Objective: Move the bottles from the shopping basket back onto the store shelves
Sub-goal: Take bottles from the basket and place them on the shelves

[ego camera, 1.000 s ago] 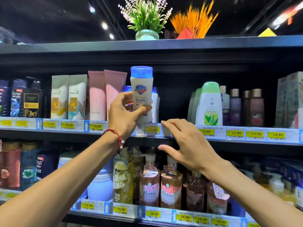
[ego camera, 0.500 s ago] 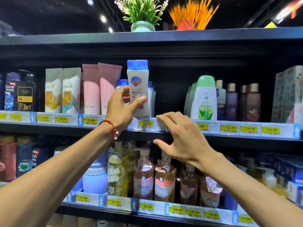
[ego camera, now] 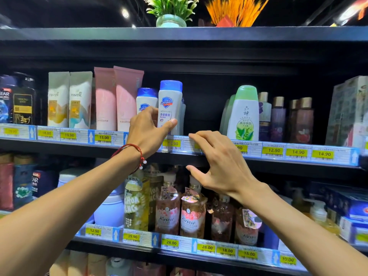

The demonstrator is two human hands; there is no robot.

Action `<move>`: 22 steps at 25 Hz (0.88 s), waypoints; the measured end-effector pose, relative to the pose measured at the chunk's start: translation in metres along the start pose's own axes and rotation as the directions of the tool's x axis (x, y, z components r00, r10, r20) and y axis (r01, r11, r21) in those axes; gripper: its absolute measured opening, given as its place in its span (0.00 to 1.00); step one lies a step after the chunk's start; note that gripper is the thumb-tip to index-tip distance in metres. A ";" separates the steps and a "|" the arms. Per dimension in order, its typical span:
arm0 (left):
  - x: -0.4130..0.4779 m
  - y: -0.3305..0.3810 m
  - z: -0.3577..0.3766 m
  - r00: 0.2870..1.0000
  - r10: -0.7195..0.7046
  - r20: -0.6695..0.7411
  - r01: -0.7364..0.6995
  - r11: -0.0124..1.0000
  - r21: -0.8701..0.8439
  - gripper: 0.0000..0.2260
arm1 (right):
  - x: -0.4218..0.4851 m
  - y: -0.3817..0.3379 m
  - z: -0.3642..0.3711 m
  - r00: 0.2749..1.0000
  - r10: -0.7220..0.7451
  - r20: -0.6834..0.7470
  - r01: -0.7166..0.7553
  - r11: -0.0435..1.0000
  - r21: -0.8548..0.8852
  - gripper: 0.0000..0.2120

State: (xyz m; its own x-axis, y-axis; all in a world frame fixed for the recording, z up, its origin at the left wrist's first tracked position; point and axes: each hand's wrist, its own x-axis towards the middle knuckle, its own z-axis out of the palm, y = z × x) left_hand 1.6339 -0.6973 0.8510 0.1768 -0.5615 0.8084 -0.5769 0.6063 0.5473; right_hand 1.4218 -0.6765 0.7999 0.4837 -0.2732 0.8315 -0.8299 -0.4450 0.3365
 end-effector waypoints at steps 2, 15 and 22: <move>0.000 -0.001 0.000 0.999 0.034 0.002 -0.034 0.995 0.091 0.18 | -0.001 0.000 0.001 1.000 -0.006 0.001 0.006 1.000 0.003 0.34; -0.002 0.006 0.003 1.000 0.026 0.006 -0.027 0.939 0.344 0.21 | -0.002 0.002 0.007 0.998 0.000 -0.057 0.001 1.000 0.007 0.33; -0.001 0.004 0.002 1.000 0.024 -0.003 -0.021 0.930 0.368 0.19 | -0.003 0.000 0.008 0.998 0.003 -0.065 -0.003 1.000 -0.004 0.34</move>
State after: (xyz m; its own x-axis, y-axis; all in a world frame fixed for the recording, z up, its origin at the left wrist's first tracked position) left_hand 1.6298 -0.6958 0.8523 0.1657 -0.5450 0.8219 -0.8335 0.3681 0.4121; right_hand 1.4223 -0.6831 0.7938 0.4621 -0.2189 0.8594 -0.8328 -0.4403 0.3356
